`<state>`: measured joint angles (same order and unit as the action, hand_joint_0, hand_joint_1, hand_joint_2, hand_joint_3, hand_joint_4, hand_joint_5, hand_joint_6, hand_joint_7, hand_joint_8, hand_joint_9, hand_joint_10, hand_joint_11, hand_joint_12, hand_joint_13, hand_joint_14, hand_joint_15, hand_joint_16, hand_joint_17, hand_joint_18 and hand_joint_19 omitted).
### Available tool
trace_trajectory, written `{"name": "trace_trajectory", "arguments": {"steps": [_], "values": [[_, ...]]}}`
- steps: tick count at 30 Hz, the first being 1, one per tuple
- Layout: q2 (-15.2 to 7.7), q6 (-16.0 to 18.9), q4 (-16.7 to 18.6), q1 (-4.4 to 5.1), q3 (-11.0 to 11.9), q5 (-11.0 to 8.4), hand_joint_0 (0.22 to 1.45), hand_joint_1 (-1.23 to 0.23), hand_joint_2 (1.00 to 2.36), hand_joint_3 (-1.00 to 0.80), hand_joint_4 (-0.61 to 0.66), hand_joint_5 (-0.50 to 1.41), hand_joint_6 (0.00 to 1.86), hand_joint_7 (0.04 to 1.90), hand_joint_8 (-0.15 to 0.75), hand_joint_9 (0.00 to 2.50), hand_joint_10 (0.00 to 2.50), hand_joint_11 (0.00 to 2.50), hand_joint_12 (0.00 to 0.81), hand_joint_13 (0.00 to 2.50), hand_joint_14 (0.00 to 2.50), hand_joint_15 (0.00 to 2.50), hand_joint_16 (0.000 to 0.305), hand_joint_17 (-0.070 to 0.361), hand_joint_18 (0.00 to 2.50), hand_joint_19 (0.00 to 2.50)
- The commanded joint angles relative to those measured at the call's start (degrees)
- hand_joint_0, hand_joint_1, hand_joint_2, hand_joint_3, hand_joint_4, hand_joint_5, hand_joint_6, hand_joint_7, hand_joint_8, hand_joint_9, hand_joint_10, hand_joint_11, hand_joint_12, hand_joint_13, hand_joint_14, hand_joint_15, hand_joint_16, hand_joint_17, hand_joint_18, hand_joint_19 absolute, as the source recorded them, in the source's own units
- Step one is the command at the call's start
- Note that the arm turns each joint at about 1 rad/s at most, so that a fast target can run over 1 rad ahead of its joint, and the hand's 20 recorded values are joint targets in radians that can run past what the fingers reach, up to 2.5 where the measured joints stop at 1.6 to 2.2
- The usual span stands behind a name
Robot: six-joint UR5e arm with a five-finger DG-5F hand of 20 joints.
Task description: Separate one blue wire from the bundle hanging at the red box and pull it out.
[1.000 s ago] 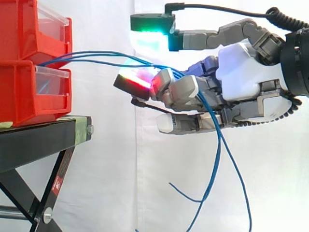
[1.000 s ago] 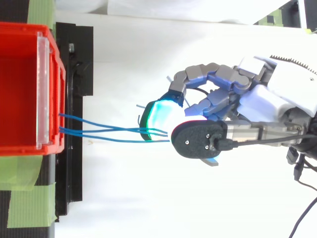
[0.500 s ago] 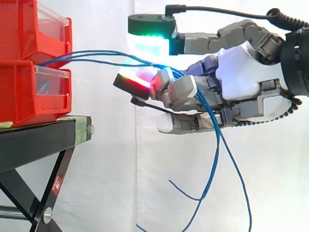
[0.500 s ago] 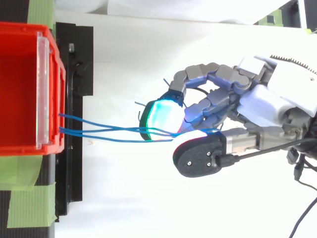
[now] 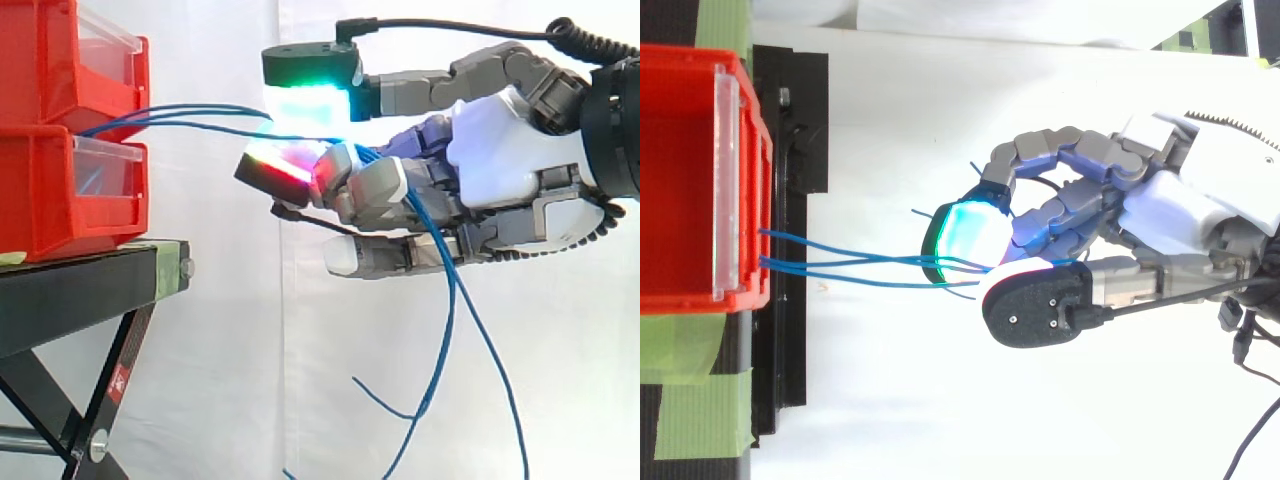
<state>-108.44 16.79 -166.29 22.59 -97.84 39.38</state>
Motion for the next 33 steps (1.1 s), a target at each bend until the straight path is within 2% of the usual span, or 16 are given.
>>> {"name": "trace_trajectory", "arguments": {"steps": [1,5,8,13,20,24,28,33], "values": [[0.1,0.0,0.0,0.00,0.0,0.00,0.65,-0.75,1.02,-0.20,0.21,-0.24,0.88,0.99,0.296,0.94,0.05,1.67,0.305,1.33,0.01,1.54,0.044,0.098,0.76,0.70],[0.0,0.0,0.0,0.00,0.0,0.00,0.64,-0.74,1.02,-0.23,0.21,-0.24,0.87,1.00,0.295,0.94,0.03,1.68,0.299,1.32,0.01,1.54,0.044,0.100,0.76,0.71],[0.0,0.0,0.0,0.00,0.0,0.00,0.62,-0.82,1.01,-0.37,0.22,-0.25,0.87,1.00,0.297,0.92,0.03,1.68,0.301,1.31,0.01,1.53,0.045,0.101,0.75,0.70],[0.0,0.0,-0.1,0.00,0.0,0.00,0.63,-0.87,1.00,-0.50,0.22,-0.25,0.87,1.01,0.302,0.91,0.02,1.68,0.303,1.31,0.01,1.53,0.045,0.101,0.75,0.68],[0.0,0.1,-0.1,0.00,0.0,0.00,0.60,-0.88,1.00,-0.50,0.22,-0.25,0.87,1.00,0.298,0.91,0.03,1.67,0.303,1.31,0.01,1.52,0.045,0.101,0.75,0.68],[0.0,0.1,-0.1,0.00,0.0,-0.09,0.64,-0.90,1.00,-0.50,0.22,-0.25,0.88,0.99,0.297,0.91,0.02,1.68,0.299,1.30,0.01,1.53,0.044,0.100,0.75,0.67],[0.1,0.2,-0.2,0.00,-0.1,-0.09,0.67,-0.86,1.02,-0.34,0.22,-0.25,0.89,0.98,0.296,0.92,0.03,1.68,0.301,1.31,0.01,1.53,0.044,0.099,0.75,0.67],[0.1,0.3,-0.2,0.00,0.0,0.00,0.65,-0.77,1.02,-0.18,0.21,-0.24,0.89,0.98,0.300,0.95,0.03,1.67,0.297,1.32,0.01,1.53,0.044,0.099,0.76,0.71]]}}
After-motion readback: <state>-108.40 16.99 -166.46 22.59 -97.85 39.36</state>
